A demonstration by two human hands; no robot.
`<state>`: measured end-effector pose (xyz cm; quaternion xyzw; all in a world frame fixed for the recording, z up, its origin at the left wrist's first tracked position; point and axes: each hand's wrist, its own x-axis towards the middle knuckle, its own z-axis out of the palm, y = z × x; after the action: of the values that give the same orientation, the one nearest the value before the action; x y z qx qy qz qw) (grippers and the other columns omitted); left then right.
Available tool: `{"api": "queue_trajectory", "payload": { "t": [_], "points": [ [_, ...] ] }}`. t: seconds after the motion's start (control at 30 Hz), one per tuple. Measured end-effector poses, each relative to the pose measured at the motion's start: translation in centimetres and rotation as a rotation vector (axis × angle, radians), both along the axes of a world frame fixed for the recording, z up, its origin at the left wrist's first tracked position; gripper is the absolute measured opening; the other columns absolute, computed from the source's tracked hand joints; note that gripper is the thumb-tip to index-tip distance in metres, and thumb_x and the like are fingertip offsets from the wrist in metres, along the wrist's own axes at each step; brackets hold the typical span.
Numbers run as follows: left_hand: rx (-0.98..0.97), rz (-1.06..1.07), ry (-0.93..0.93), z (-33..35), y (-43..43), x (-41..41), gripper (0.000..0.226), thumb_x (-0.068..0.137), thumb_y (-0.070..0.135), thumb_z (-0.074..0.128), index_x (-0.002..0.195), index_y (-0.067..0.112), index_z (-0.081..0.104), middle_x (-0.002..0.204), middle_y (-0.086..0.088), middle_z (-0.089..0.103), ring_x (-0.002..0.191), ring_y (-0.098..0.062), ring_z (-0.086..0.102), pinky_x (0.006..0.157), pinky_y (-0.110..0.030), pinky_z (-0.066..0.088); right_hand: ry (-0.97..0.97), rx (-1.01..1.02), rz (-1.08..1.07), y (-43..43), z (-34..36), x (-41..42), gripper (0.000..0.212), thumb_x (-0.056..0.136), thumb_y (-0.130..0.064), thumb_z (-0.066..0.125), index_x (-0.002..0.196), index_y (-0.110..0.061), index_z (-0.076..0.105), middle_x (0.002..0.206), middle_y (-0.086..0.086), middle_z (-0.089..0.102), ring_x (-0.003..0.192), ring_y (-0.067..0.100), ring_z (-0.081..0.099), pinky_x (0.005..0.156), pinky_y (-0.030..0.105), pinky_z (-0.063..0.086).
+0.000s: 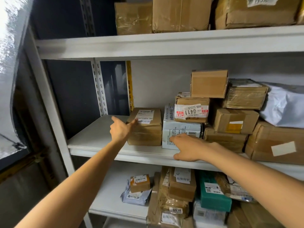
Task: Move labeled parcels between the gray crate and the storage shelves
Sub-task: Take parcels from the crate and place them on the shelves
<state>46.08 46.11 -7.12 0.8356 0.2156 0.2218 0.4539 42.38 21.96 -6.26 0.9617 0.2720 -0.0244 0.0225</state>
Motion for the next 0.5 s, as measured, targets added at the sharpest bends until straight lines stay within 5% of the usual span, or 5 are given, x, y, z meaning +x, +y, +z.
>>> {"api": "queue_trajectory", "payload": {
  "t": [0.27, 0.5],
  "points": [
    [-0.297, -0.125, -0.013, -0.4, -0.1, -0.7, 0.053, 0.075, 0.044, 0.079, 0.106, 0.003, 0.066, 0.103, -0.015, 0.068, 0.089, -0.031, 0.067, 0.081, -0.043, 0.058, -0.043, 0.026, 0.021, 1.0, 1.2, -1.0, 0.048, 0.089, -0.029, 0.059, 0.132, -0.012, 0.045, 0.126, 0.009, 0.049, 0.111, 0.027, 0.054, 0.088, 0.042, 0.049],
    [-0.487, -0.103, -0.126, -0.8, -0.4, -3.3, 0.059, 0.070, 0.028, 0.086, 0.119, 0.005, 0.064, 0.100, -0.008, 0.068, 0.090, -0.024, 0.065, 0.078, -0.034, 0.055, -0.067, 0.193, -0.031, 2.2, 1.3, -1.1, 0.045, 0.088, -0.027, 0.061, 0.128, -0.011, 0.047, 0.128, 0.011, 0.051, 0.111, 0.031, 0.055, 0.091, 0.047, 0.050]
  ]
}}
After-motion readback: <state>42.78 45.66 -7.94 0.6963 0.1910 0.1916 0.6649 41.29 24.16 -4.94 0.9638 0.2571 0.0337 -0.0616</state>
